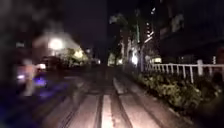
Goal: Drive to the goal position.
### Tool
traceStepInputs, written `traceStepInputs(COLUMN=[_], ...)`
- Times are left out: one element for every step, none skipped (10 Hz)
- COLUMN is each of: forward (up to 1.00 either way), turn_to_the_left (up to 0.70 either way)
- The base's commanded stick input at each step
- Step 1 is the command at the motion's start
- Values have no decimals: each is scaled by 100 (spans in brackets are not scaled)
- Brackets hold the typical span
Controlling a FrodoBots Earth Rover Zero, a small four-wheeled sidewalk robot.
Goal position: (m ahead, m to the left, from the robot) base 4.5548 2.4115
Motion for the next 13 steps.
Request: traceStepInputs(forward=[45, 45, 45, 45, 45, 45, 45, 45, 45, 45, 45, 45, 45], turn_to_the_left=[0, 0, 0, 0, 0, 0, 0, 0, 0, 0, 0, 0, 0])
